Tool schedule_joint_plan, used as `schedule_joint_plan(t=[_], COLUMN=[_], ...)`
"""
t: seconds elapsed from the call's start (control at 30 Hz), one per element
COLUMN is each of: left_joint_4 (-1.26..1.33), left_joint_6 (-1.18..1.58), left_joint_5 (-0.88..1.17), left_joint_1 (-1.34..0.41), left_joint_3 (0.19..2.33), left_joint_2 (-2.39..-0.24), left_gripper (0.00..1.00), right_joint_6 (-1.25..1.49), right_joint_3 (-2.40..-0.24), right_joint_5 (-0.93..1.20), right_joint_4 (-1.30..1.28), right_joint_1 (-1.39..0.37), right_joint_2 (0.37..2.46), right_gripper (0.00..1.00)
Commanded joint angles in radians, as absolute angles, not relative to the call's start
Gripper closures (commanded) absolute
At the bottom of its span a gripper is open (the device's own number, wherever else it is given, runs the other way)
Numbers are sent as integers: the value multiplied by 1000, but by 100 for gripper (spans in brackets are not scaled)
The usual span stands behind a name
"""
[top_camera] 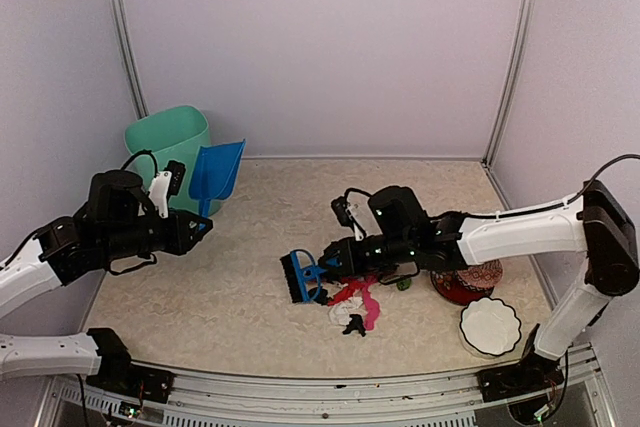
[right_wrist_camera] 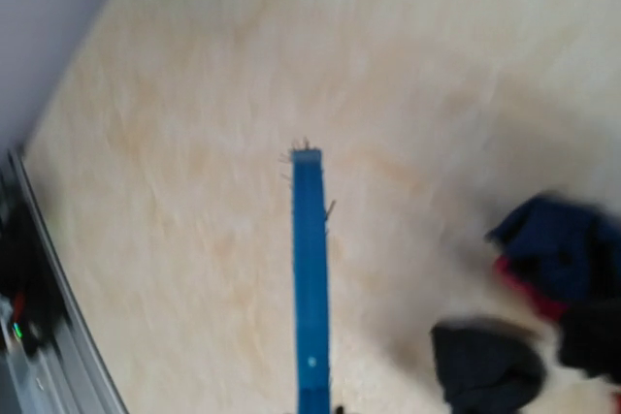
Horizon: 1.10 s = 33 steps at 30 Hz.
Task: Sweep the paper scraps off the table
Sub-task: Sweep the paper scraps at the center of the board.
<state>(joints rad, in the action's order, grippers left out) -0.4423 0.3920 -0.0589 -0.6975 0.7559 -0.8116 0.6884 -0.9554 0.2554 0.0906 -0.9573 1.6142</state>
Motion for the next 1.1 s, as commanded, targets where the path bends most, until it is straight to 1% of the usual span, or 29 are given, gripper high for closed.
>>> schedule_joint_plan(t=[0.0, 0.1, 0.27, 0.37, 0.53, 0.77, 0.9, 1.07], left_joint_4=[-428, -432, -433, -434, -430, -431, -461, -528], left_joint_6=[387, 387, 388, 389, 396, 466, 544, 649], left_joint_5=[-51, -52, -51, -46, -31, -42, -90, -176], left_joint_1=[-703, -703, -703, -703, -705, -768, -846, -972], left_joint_3=[760, 761, 758, 758, 757, 756, 756, 753], left_joint_2=[-819, -822, -821, -826, -841, -888, -917, -965], left_gripper=[100, 100, 100, 100, 100, 100, 100, 100], right_joint_6=[630, 624, 604, 598, 588, 546, 536, 531], right_joint_3=[-1038, -1067, -1090, -1078, -1036, -1006, -974, -937], right_joint_5=[332, 262, 73, -14, -83, -74, 8, 5], right_joint_4=[36, -18, -130, -181, -222, -226, -222, -240], right_joint_1=[-984, -985, -970, -948, -912, -887, -867, -822], right_joint_2=[1729, 1780, 1800, 1778, 1697, 1558, 1455, 1303], right_gripper=[100, 100, 100, 100, 100, 100, 100, 100])
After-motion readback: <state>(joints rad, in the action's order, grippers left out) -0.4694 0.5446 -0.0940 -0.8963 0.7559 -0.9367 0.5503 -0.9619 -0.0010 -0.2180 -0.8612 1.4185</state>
